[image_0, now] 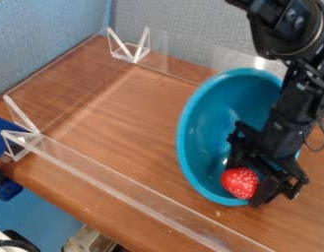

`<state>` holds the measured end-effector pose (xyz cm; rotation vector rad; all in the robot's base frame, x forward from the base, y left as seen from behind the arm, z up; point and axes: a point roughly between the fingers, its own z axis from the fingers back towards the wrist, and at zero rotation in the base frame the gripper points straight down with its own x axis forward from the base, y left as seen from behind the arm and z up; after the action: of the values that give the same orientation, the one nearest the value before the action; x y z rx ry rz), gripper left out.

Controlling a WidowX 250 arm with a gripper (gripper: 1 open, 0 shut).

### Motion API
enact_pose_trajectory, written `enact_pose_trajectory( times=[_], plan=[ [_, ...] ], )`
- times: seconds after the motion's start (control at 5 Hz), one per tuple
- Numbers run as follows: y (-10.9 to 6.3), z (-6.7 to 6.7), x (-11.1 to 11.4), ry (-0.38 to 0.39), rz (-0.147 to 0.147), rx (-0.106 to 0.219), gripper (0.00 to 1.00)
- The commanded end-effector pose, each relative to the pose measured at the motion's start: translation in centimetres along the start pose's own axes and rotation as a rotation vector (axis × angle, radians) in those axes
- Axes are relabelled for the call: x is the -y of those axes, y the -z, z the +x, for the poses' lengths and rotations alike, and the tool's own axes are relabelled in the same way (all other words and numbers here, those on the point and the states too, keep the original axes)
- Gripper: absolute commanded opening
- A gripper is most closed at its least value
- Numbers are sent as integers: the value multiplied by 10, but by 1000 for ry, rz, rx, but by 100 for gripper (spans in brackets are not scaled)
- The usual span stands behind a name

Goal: Remove the strawberry from inside the blue bowl and put it on the table

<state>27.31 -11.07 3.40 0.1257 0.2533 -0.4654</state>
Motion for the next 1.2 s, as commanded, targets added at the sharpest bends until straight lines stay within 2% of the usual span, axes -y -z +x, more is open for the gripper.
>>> enact_pose_trajectory(
  times=[0.0,0.6,1.0],
  plan=[
    [-27,-4,-7,-16,14,72,0],
    [-45,-11,-13,-28,24,102,0],
    [-44,-12,-13,-30,19,110,0]
  ],
)
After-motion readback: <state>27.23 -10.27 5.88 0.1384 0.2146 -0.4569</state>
